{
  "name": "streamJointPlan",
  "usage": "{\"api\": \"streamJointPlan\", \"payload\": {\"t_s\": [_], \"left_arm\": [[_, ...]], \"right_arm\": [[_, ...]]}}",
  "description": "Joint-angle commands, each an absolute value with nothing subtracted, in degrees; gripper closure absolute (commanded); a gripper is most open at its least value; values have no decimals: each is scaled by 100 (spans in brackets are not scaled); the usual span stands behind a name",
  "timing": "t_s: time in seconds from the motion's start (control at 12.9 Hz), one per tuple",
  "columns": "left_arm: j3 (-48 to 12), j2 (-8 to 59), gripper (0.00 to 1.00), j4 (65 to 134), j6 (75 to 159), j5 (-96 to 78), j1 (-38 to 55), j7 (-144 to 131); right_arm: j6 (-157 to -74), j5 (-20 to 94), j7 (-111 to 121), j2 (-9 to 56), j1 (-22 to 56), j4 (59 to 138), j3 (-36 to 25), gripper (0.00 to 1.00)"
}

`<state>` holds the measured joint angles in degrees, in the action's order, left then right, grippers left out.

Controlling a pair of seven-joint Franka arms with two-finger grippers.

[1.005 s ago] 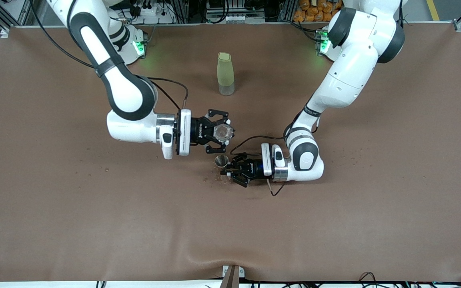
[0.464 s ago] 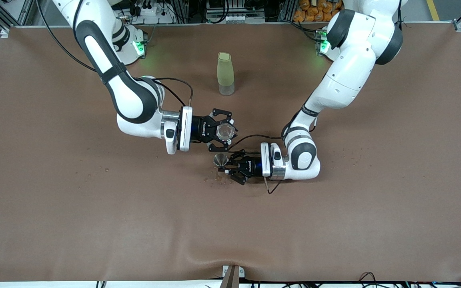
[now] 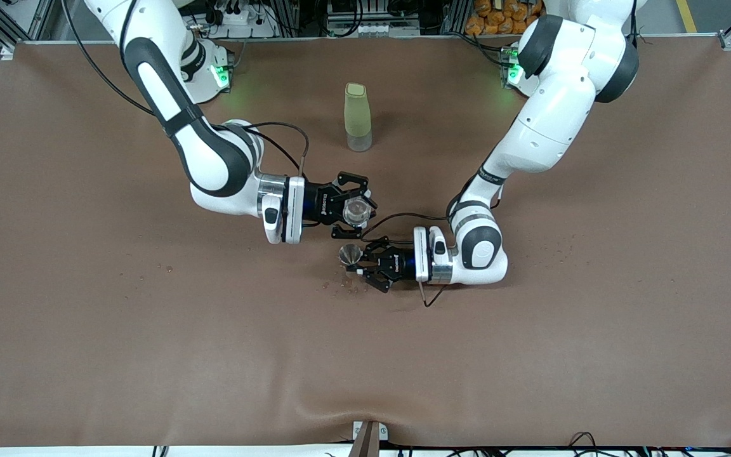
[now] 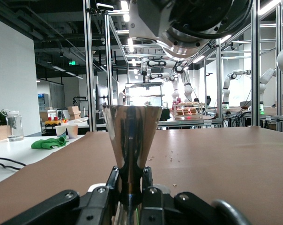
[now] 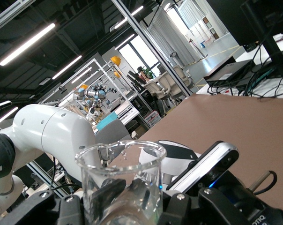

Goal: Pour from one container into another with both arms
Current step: 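Raise the beaker above the jigger with the right gripper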

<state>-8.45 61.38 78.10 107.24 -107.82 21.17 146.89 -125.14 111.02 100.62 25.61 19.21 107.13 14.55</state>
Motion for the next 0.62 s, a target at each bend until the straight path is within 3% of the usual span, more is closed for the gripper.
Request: {"api": "streamJointPlan", "payload": {"t_s": [0.0,0.54], "left_arm": [[-826,6100,100,7884,10635,-10881,2145,14625],[-817,6029,100,8095,10336,-10662,2040,14555]], "right_arm": [[-12524,11285,9713,2382,2004,10872,1459,100],[-12533,11285,8816,2303,2004,11047,1494,100]]}}
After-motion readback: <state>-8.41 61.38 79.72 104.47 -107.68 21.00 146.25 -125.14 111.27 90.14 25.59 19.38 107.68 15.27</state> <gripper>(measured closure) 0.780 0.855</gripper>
